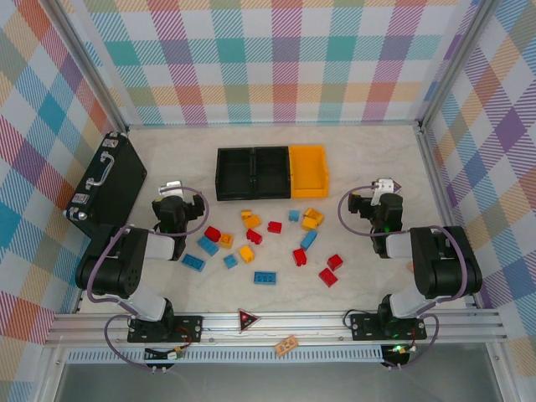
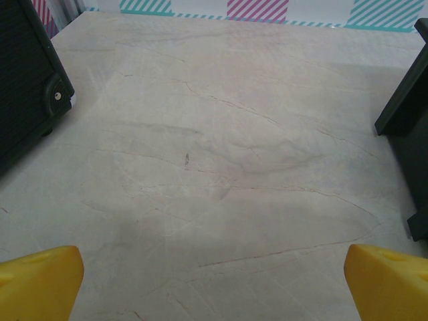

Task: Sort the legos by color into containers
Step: Move the lego to the bottom-center of the table.

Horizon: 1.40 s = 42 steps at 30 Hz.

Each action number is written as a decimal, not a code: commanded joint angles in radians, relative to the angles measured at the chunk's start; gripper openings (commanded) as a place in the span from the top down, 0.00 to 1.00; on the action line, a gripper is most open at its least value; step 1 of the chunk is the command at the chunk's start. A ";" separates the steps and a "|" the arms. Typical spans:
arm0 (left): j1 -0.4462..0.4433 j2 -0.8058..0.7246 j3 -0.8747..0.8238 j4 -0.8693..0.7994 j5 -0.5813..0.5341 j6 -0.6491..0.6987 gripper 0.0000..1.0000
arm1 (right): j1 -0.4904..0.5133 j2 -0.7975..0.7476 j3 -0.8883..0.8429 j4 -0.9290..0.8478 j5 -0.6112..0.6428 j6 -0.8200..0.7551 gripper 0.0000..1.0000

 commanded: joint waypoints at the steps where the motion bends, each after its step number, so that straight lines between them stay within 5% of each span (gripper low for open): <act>1: 0.011 -0.004 -0.005 0.032 0.013 0.014 0.00 | -0.005 -0.010 0.016 0.019 -0.015 0.009 0.01; 13: 0.009 -0.246 0.150 -0.408 0.012 -0.020 0.01 | -0.005 -0.270 0.139 -0.442 -0.080 0.068 0.01; 17: 0.012 -0.363 0.176 -0.506 0.033 -0.209 0.01 | -0.005 -0.373 0.175 -0.564 -0.133 0.158 0.01; 21: 0.023 -0.450 0.245 -0.766 0.032 -0.558 0.01 | -0.005 -0.480 0.258 -0.867 -0.092 0.489 0.01; 28: 0.032 -0.551 0.301 -1.001 0.295 -0.600 0.01 | -0.011 -0.571 0.329 -1.061 -0.355 0.505 0.01; 32: 0.026 -0.553 0.346 -1.187 0.469 -0.520 0.12 | -0.009 -0.560 0.403 -1.289 -0.482 0.494 0.21; 36: -0.009 -0.560 0.342 -1.281 0.587 -0.528 0.22 | 0.003 -0.563 0.420 -1.511 -0.454 0.494 0.36; 42: -0.187 -0.545 0.302 -1.295 0.636 -0.555 0.35 | 0.085 -0.586 0.385 -1.706 -0.330 0.542 0.41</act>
